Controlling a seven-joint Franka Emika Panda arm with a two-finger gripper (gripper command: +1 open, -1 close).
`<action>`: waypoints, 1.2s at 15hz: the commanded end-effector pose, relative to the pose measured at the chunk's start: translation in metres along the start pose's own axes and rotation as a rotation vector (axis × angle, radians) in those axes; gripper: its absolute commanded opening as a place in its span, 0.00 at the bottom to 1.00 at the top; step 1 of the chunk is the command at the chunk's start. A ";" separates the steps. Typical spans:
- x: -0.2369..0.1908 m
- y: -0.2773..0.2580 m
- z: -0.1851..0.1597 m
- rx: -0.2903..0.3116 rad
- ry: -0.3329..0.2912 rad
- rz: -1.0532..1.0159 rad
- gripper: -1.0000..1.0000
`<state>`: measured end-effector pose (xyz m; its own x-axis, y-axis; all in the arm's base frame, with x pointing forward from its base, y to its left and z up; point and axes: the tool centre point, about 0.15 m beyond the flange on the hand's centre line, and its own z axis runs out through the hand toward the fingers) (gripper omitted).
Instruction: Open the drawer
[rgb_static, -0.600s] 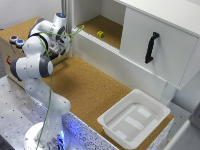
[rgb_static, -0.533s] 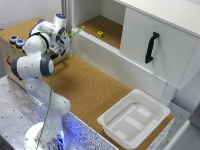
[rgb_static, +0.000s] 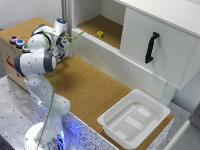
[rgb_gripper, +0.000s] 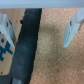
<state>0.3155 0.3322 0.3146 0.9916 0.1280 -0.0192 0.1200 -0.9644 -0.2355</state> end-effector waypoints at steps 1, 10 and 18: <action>-0.017 0.008 0.015 0.119 0.099 0.018 1.00; -0.010 -0.006 0.007 0.126 0.117 0.000 1.00; 0.003 -0.008 0.027 0.164 0.070 -0.001 0.00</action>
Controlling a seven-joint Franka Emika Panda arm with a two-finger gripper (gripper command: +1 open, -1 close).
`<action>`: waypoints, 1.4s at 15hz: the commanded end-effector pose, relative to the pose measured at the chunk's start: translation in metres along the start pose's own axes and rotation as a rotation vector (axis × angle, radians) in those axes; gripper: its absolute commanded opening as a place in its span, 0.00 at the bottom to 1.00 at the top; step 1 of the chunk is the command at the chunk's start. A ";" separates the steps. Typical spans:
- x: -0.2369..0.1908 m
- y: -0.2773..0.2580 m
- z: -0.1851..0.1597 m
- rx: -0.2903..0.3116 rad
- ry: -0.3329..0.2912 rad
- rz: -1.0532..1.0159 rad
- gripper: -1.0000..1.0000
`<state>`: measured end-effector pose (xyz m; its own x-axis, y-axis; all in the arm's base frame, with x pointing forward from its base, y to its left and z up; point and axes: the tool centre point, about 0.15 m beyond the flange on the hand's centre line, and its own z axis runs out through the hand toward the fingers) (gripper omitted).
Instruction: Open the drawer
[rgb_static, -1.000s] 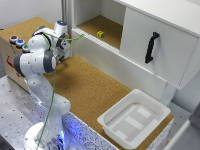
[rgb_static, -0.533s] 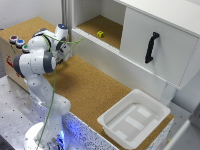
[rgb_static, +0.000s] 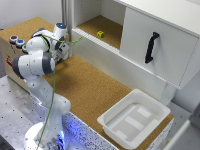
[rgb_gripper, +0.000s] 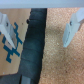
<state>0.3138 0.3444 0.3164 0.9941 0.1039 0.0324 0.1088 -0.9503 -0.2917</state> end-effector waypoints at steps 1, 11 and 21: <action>0.005 0.008 0.030 0.114 0.003 -0.006 0.00; 0.013 0.018 0.033 0.129 0.000 0.001 0.00; -0.003 0.064 0.029 0.141 -0.007 0.065 0.00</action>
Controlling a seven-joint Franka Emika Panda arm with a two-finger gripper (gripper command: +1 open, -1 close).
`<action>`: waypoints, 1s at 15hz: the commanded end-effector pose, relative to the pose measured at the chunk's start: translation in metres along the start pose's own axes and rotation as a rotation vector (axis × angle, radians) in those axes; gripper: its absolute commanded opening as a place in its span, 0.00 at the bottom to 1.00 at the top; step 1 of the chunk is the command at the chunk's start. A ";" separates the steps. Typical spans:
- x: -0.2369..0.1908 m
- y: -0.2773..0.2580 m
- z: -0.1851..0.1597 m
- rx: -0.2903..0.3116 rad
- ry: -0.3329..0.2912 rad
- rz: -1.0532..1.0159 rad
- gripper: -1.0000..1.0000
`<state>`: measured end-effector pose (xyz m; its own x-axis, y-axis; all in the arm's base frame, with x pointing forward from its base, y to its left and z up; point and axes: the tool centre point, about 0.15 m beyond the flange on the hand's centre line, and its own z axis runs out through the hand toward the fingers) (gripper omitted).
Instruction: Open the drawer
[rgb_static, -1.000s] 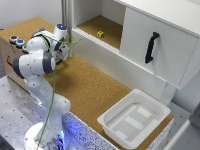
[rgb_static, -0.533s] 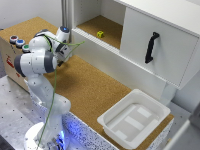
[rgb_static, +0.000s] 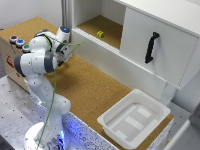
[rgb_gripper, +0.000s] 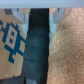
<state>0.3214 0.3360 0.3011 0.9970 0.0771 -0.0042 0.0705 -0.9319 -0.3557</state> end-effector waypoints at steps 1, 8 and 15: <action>-0.008 0.057 0.014 0.076 0.016 0.035 0.00; -0.009 0.082 0.008 0.085 0.008 0.046 0.00; -0.003 0.111 0.006 0.071 -0.009 0.070 0.00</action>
<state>0.3206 0.2662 0.3020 0.9996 0.0143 -0.0237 0.0044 -0.9273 -0.3742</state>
